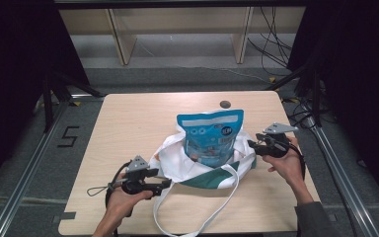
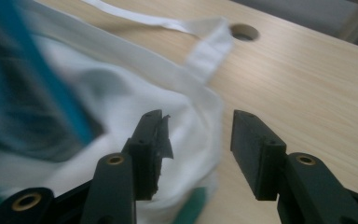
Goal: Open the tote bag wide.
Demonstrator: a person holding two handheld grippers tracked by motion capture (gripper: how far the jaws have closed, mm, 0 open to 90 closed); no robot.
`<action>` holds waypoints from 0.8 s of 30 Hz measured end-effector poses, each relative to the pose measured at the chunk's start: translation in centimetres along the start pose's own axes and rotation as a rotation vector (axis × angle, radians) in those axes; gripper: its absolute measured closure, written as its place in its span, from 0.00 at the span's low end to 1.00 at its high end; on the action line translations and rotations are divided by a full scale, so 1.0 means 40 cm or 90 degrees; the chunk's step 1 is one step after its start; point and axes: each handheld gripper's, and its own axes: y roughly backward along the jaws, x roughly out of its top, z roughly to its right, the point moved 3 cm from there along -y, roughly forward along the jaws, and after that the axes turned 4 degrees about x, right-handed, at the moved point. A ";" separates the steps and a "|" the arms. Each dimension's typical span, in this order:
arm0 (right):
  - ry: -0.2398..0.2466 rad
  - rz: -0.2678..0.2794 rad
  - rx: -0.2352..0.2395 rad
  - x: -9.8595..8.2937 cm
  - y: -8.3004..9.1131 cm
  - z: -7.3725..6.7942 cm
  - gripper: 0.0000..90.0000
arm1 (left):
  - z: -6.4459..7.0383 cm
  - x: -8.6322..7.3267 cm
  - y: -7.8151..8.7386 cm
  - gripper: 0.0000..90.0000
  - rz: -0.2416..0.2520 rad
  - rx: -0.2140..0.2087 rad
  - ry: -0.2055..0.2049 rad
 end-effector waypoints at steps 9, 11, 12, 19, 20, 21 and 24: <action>0.060 0.021 0.184 -0.013 0.062 -0.161 0.53 | -0.097 0.131 -0.109 0.37 -0.006 0.125 -0.043; 0.057 0.011 0.200 -0.012 0.057 -0.177 0.51 | -0.099 0.157 -0.142 0.39 -0.009 0.109 -0.059; 0.080 0.005 0.207 -0.006 0.034 -0.197 0.48 | -0.100 0.171 -0.163 0.41 -0.004 0.104 -0.063; 0.137 -0.046 0.223 -0.019 -0.007 -0.218 0.75 | -0.139 0.239 -0.255 0.81 -0.002 0.091 -0.125; 0.159 -0.078 0.228 -0.035 -0.002 -0.219 0.84 | -0.149 0.255 -0.287 0.87 0.005 0.092 -0.107; 0.160 -0.090 0.231 -0.042 0.001 -0.220 0.87 | -0.149 0.255 -0.287 0.90 0.005 0.092 -0.107; 0.157 -0.117 0.232 -0.067 0.020 -0.229 0.91 | -0.194 0.246 -0.337 0.95 -0.046 0.096 -0.062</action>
